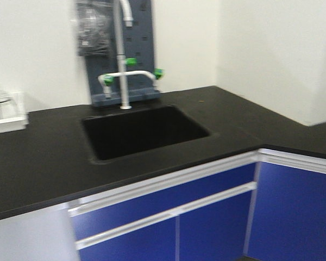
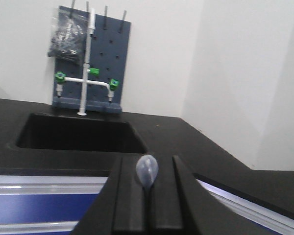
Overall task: Grab transparent chemical and place on left bench
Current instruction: 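Drive the base, carrying the beaker, to the bench with white bins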
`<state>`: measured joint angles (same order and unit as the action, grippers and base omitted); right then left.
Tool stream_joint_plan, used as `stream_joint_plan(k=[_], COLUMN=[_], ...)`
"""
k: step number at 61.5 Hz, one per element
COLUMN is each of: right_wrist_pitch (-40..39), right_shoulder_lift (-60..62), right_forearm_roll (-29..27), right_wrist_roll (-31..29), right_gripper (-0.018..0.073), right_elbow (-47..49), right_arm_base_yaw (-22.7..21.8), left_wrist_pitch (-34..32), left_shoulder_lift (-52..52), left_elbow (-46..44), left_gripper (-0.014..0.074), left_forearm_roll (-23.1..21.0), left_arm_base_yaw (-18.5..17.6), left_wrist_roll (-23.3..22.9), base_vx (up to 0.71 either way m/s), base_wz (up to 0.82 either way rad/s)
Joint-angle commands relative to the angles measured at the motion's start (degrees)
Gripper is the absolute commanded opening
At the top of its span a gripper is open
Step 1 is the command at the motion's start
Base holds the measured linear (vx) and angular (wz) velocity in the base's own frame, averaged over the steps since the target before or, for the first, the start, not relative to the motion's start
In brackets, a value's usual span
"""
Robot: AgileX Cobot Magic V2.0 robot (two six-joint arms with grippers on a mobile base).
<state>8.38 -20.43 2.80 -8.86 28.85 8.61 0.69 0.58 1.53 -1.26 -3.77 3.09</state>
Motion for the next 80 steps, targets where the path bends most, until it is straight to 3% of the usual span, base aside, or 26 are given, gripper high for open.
stream_joint_plan(k=[1, 48, 80], right_wrist_pitch=[-4.7, -4.7, -4.7], right_shoulder_lift=[-0.5, -0.5, -0.5], right_forearm_roll=[0.1, 0.1, 0.1], right_wrist_roll=[-0.1, -0.1, -0.1], right_gripper=[-0.0004, -0.0004, -0.0004], right_elbow=[1.6, 1.6, 1.6], right_arm_base_yaw=[-0.2, -0.2, -0.2], left_wrist_pitch=[-4.5, -4.5, -4.5], left_shoulder_lift=[1.1, 1.1, 1.1], left_elbow=[0.9, 0.9, 0.9], left_gripper=[-0.0003, -0.0003, -0.0003], left_forearm_roll=[0.0, 0.0, 0.0], left_arm_base_yaw=[-0.1, -0.1, -0.1], left_wrist_roll=[-0.4, -0.4, -0.4], base_vx=[0.08, 0.13, 0.30], base_wz=[0.75, 0.58, 0.17])
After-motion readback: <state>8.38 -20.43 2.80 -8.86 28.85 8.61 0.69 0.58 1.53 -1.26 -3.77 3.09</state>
